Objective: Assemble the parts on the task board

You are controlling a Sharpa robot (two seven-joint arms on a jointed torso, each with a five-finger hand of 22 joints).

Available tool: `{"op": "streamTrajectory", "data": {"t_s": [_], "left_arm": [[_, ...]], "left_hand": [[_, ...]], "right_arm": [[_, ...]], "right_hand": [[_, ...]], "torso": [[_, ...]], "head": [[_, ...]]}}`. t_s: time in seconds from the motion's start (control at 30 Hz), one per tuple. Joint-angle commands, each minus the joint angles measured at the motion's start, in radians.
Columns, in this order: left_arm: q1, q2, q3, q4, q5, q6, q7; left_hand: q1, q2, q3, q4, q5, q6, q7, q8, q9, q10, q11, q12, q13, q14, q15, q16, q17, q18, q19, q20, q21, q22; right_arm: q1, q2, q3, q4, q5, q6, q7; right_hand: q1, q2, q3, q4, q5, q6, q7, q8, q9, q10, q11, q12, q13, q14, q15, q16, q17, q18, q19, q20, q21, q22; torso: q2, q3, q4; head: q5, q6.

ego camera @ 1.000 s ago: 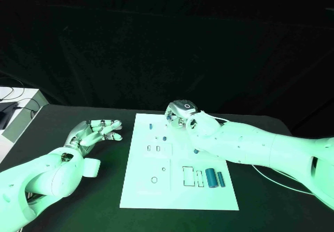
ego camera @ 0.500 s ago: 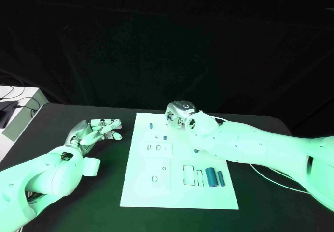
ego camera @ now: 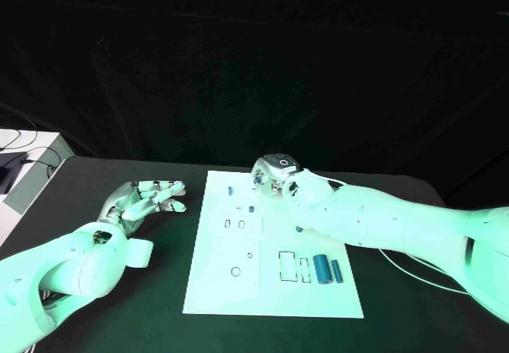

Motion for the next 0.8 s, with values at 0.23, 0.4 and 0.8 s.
{"op": "streamTrajectory", "data": {"t_s": [0.23,0.4,0.8], "left_arm": [[0.0,0.001,0.001,-0.001,-0.005,0.016,0.001],[0.0,-0.001,0.001,-0.001,-0.005,0.015,0.0],[0.0,-0.002,0.001,-0.004,-0.005,0.033,0.011]], "left_hand": [[-0.006,0.007,-0.004,0.0,-0.006,-0.009,-0.001,0.001,0.001,-0.006,0.002,0.001,0.0,0.004,0.003,-0.007,-0.002,0.002,0.004,-0.002,0.006,-0.003],[-0.002,0.008,-0.001,-0.001,-0.006,-0.01,-0.001,0.001,0.001,-0.007,0.002,0.001,0.0,0.004,0.002,-0.007,-0.002,0.002,0.004,-0.002,0.007,-0.004],[0.0,0.006,-0.001,-0.002,-0.006,-0.01,-0.003,0.001,0.001,-0.006,0.001,0.001,0.0,0.003,0.002,-0.007,-0.002,0.002,0.003,-0.002,0.007,-0.005]], "right_arm": [[0.0,-0.035,0.0,0.054,0.026,-0.052,0.04],[0.006,-0.104,0.008,0.137,0.046,-0.073,0.038],[0.046,-0.295,0.016,0.274,0.256,0.008,0.058]], "right_hand": [[0.113,-0.089,-0.144,0.166,-0.014,-0.053,-0.025,0.004,0.0,-0.098,0.022,-0.005,-0.007,0.007,0.015,-0.008,-0.038,0.096,0.042,0.021,-0.064,-0.084],[0.135,-0.1,-0.154,0.205,-0.012,-0.051,-0.024,0.004,0.0,-0.089,0.019,-0.005,-0.007,0.007,0.013,-0.004,-0.048,0.096,0.042,0.02,-0.055,-0.115],[0.081,0.001,-0.213,0.089,0.056,0.009,0.003,0.027,0.008,0.123,-0.094,0.492,0.465,0.015,-0.075,0.072,0.019,-0.014,0.048,-0.071,0.231,0.026]], "torso": [[-0.002,-0.0003,0.0009],[-0.003,0.0009,-0.001],[0.0,0.011,-0.0163]], "head": [[0.002,0.001],[0.001,0.006],[-0.003,0.025]]}}
